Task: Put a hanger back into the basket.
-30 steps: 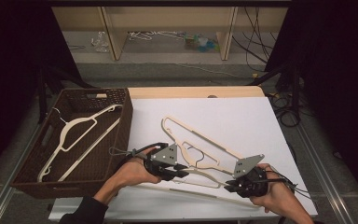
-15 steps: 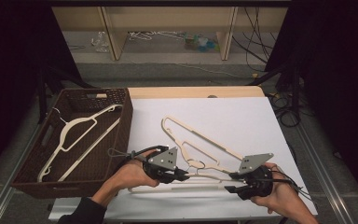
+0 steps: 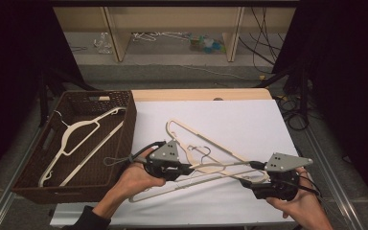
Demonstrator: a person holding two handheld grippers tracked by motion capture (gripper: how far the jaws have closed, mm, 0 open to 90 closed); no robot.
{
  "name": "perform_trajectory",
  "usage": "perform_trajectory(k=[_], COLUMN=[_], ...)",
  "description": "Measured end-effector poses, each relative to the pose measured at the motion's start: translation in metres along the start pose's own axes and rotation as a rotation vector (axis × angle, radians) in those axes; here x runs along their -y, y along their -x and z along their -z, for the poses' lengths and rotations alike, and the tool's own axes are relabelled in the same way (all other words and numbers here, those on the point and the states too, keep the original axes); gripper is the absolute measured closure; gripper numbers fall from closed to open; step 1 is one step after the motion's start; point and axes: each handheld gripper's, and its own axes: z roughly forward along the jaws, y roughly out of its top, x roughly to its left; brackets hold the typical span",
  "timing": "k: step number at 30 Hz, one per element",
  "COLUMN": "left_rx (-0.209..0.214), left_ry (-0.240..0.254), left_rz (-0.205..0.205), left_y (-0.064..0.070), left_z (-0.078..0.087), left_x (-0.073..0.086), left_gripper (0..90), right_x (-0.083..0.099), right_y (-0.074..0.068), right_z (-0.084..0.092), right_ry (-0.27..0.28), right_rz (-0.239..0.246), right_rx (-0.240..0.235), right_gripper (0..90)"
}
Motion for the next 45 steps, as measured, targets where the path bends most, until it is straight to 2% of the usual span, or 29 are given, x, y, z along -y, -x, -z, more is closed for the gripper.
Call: perform_trajectory(k=[5,7,9,10,11,13,14,15,16,18,19,20,22,25,28,29,32,37,38,39,42,43,44,45], left_rx=[-0.037,-0.037,-0.043,-0.047,-0.047,-0.062,-0.062,-0.073,-0.073,-0.084,-0.084,-0.089,-0.102,-0.101,-0.138,-0.16,-0.211,-0.305,-0.334,-0.37,-0.388,-0.391,-0.39,-0.406], left_ry=[0.092,0.104,0.148,0.186,0.186,0.243,0.243,0.275,0.275,0.311,0.311,0.321,0.326,0.339,0.339,0.335,0.345,0.356,0.355,0.351,0.34,0.344,0.345,0.348], left_rz=[0.093,0.109,0.152,0.174,0.174,0.197,0.197,0.206,0.206,0.23,0.23,0.245,0.251,0.273,0.274,0.265,0.272,0.294,0.283,0.255,0.304,0.294,0.315,0.297], left_y=[-0.006,-0.007,-0.007,-0.008,-0.008,-0.009,-0.009,-0.011,-0.011,-0.014,-0.014,-0.016,-0.018,-0.022,-0.027,-0.029,-0.036,-0.049,-0.054,-0.06,-0.067,-0.071,-0.073,-0.078], left_z=[0.026,0.03,0.041,0.049,0.049,0.065,0.065,0.077,0.077,0.095,0.095,0.104,0.114,0.131,0.15,0.158,0.179,0.212,0.218,0.222,0.23,0.232,0.234,0.236], left_x=[-0.002,-0.002,-0.001,0.0,0.0,-0.003,-0.003,-0.006,-0.006,-0.012,-0.012,-0.016,-0.019,-0.024,-0.028,-0.029,-0.028,-0.018,-0.014,-0.01,0.005,0.01,0.015,0.02], left_gripper=[86.1,86.1,86.1,86.1,86.1,86.1,86.1,86.1,86.1,86.1,86.1,86.2,86.2,86.2,86.1,86.1,86.2,86.1,86.1,86.1,86.1,86.1,86.1,86.1], right_x=[0.005,0.007,0.012,0.016,0.018,0.021,0.021,0.022,0.023,0.023,0.023,0.024,0.024,0.025,0.026,0.026,0.027,0.027,0.027,0.028,0.028,0.028,0.028,0.028], right_y=[-0.004,-0.005,-0.005,-0.005,-0.006,-0.007,-0.007,-0.008,-0.009,-0.011,-0.011,-0.011,-0.012,-0.012,-0.012,-0.012,-0.011,-0.011,-0.011,-0.011,-0.011,-0.012,-0.011,-0.011], right_z=[0.001,-0.001,-0.004,-0.007,-0.008,-0.011,-0.011,-0.014,-0.015,-0.017,-0.017,-0.018,-0.018,-0.018,-0.019,-0.019,-0.019,-0.019,-0.019,-0.019,-0.02,-0.02,-0.02,-0.02], right_ry=[0.0,0.002,-0.002,0.006,-0.001,-0.012,-0.012,-0.018,-0.026,-0.029,-0.029,-0.031,-0.032,-0.037,-0.046,-0.044,-0.043,-0.043,-0.043,-0.048,-0.039,-0.043,-0.041,-0.037], right_rz=[-0.016,-0.02,-0.027,-0.025,-0.038,-0.042,-0.042,-0.04,-0.039,-0.041,-0.041,-0.029,-0.018,-0.023,-0.031,-0.028,-0.029,-0.03,-0.031,-0.04,-0.032,-0.04,-0.039,-0.037], right_rx=[-0.005,-0.003,-0.008,0.0,-0.007,-0.012,-0.012,-0.018,-0.025,-0.028,-0.028,-0.032,-0.037,-0.039,-0.037,-0.036,-0.037,-0.036,-0.036,-0.036,-0.033,-0.031,-0.027,-0.022], right_gripper=[35.9,35.4,34.6,33.4,33.0,32.2,32.2,31.0,30.9,31.0,31.0,31.2,31.7,31.7,31.8,31.7,31.8,31.8,31.7,31.7,31.3,30.3,29.4,29.1])
